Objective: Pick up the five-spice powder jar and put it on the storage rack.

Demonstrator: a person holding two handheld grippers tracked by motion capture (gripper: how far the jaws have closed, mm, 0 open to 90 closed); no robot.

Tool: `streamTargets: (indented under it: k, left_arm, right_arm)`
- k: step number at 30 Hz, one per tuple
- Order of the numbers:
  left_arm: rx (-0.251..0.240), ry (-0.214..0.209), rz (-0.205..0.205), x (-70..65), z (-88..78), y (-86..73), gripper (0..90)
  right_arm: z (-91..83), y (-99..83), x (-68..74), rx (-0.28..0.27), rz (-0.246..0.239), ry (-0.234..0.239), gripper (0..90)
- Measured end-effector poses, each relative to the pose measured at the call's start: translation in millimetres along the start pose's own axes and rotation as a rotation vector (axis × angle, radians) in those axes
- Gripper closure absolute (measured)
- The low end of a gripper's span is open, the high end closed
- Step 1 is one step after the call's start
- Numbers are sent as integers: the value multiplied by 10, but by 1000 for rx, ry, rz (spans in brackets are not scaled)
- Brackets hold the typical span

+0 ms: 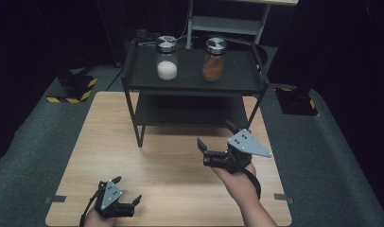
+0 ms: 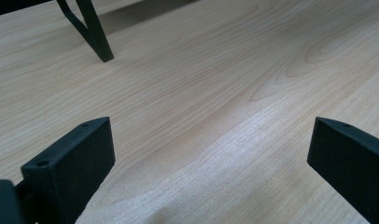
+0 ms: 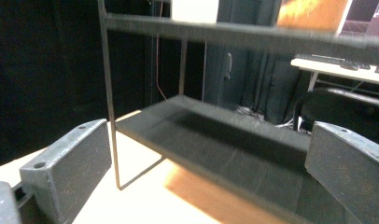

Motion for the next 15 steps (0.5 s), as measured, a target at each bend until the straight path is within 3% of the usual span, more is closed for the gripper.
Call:
streamTargets:
  k: [15]
  left_arm:
    - [10,9,30,-41,9,14,9]
  right_arm:
    - [-95,-689,3,118,25,-1,1]
Point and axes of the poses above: each handheld gripper's, and its own axes: z roughly forward along the jaws, y roughly out of its top, x roughly to its left, the point moved 5 cm from there along z, roughly forward along the jaws, and after that the axes turned 1 degree about -y, right-handed, at the moved point
